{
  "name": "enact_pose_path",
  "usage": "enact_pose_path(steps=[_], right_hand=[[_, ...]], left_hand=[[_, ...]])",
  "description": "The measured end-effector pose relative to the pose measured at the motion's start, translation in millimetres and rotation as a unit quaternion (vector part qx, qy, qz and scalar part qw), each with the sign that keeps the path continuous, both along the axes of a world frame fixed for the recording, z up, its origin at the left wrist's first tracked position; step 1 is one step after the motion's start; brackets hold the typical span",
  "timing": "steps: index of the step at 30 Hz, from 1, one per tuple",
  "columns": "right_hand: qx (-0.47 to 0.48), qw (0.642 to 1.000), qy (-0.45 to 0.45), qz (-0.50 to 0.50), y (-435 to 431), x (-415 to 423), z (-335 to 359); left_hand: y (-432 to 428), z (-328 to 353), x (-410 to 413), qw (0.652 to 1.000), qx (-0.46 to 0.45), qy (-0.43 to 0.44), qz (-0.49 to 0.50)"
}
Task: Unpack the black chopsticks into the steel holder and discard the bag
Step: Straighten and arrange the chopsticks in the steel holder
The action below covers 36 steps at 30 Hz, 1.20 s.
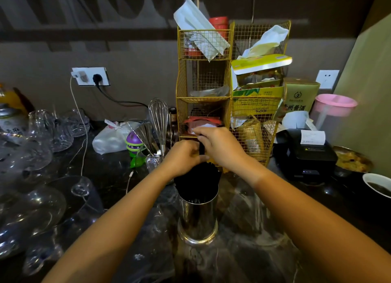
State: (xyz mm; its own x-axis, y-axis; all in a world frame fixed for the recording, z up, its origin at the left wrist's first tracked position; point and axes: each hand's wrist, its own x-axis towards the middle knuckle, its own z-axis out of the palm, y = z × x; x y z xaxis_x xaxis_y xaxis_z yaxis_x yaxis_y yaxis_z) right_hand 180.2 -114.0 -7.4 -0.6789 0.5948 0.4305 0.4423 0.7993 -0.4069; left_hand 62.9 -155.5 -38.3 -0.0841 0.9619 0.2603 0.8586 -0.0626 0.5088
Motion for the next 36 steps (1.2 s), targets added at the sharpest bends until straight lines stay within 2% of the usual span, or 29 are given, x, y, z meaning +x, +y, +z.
enact_pose_path(steps=[4, 9, 15, 21, 26, 31, 36], right_hand=[[0.013, 0.998, -0.053, 0.005, 1.2, -0.2, -22.9], [0.04, 0.992, -0.119, 0.004, 3.5, 0.0, -43.8], [-0.035, 0.965, -0.259, 0.035, 3.7, -3.2, -53.2], [-0.12, 0.943, -0.311, 0.025, 3.3, -2.0, -51.9], [-0.129, 0.948, -0.29, 0.003, 2.7, -4.3, -40.2], [-0.071, 0.978, -0.194, 0.027, -8.4, -18.0, -17.0], [-0.018, 0.987, -0.143, 0.065, -37.4, -42.2, -5.6]], left_hand=[[-0.2, -15.0, -2.8, 0.997, -0.007, 0.067, 0.03], [1.2, -31.7, -10.2, 0.979, -0.12, 0.152, 0.064], [0.4, -39.8, -13.6, 0.965, -0.183, 0.176, 0.06], [-1.0, -34.1, -14.0, 0.959, -0.207, 0.191, 0.039], [-9.0, -21.2, -16.9, 0.968, -0.163, 0.18, 0.054], [-32.0, 2.6, -37.1, 0.973, -0.06, 0.2, 0.1], [-71.9, 8.5, -55.5, 0.968, -0.005, 0.199, 0.152]])
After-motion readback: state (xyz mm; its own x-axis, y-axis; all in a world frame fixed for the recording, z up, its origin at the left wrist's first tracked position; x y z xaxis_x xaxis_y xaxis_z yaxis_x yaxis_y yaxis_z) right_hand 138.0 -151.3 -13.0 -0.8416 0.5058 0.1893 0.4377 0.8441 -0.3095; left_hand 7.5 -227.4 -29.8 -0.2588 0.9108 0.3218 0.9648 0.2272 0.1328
